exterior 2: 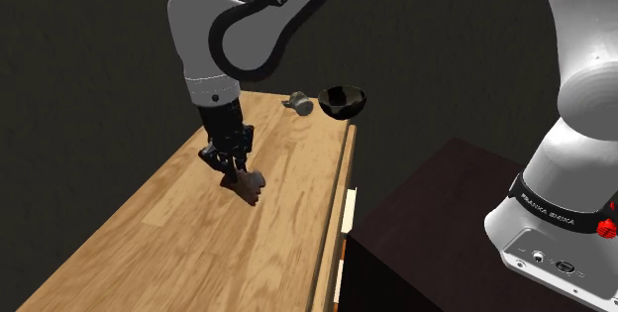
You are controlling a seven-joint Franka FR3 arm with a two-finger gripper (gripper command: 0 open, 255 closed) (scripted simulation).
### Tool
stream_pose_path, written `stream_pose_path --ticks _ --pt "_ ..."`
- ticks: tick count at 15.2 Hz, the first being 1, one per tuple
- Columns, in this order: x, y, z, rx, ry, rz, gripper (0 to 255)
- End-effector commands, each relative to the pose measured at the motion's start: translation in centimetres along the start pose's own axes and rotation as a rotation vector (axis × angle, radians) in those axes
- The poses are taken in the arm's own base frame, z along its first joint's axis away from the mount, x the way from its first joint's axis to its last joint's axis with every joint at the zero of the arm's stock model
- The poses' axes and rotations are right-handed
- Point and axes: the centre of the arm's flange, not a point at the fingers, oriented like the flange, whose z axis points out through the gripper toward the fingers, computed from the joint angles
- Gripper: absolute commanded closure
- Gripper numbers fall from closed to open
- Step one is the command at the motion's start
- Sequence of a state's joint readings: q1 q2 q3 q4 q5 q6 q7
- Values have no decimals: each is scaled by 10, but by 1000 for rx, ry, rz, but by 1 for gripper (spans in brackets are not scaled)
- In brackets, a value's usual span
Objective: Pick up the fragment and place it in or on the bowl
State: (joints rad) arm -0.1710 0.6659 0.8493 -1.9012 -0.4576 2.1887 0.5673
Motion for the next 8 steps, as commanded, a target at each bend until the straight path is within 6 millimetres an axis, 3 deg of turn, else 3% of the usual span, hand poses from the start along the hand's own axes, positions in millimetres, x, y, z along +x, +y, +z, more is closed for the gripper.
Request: stream_pose_path --ticks 1,7,8 --pt "-1 -1 -11 0 0 0 255" --pt "-5 -4 -40 0 0 0 255" --pt "-6 9 -41 0 0 0 255"
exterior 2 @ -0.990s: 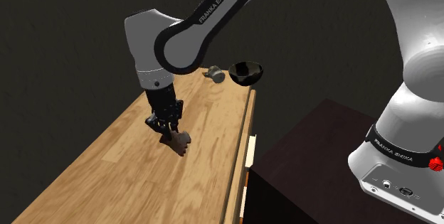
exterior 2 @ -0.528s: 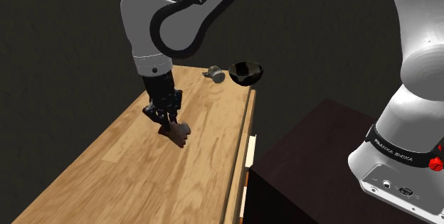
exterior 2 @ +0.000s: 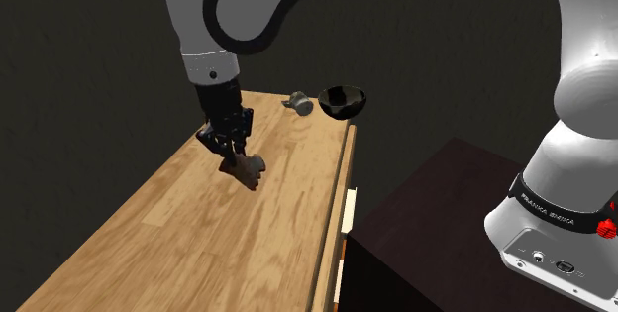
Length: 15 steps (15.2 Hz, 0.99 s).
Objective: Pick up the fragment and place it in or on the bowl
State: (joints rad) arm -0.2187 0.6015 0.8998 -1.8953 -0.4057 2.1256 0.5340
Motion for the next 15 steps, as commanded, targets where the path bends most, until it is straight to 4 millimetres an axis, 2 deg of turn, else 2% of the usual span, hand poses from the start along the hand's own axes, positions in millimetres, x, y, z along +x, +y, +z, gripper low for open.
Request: stream_pose_path --ticks 1,15 --pt "-2 19 -4 0 0 0 255" --pt "-11 203 -20 0 0 0 255"
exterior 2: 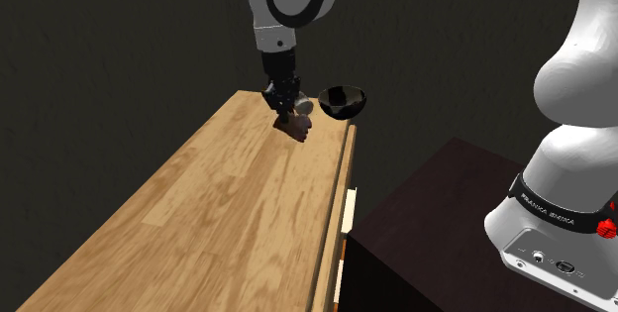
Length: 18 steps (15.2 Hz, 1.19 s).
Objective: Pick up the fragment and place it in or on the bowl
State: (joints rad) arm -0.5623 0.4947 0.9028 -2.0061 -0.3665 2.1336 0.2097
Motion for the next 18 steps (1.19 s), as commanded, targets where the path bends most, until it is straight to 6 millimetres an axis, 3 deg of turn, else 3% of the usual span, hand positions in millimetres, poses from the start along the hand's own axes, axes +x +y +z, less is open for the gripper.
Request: stream_pose_path --ticks 1,18 --pt "-1 28 -4 0 0 -1 255" --pt "-12 252 -24 0 0 -1 255"
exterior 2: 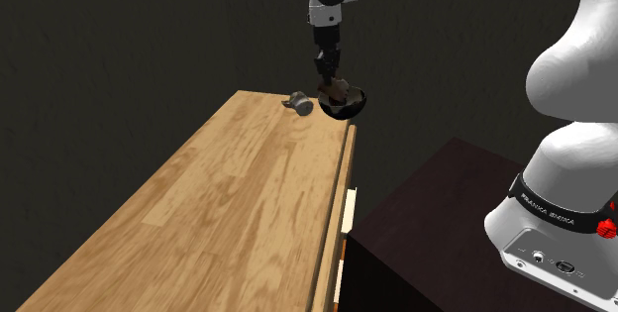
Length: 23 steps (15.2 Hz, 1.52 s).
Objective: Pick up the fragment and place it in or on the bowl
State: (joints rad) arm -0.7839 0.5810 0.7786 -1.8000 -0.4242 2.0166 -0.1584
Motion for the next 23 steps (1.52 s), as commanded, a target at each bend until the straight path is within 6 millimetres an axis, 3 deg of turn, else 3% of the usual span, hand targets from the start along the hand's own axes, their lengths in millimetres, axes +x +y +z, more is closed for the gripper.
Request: stream_pose_path --ticks 1,8,23 --pt "1 28 -3 -1 0 -1 255" --pt "-3 121 -11 -1 0 0 255" --pt "9 127 67 -1 0 -1 255"
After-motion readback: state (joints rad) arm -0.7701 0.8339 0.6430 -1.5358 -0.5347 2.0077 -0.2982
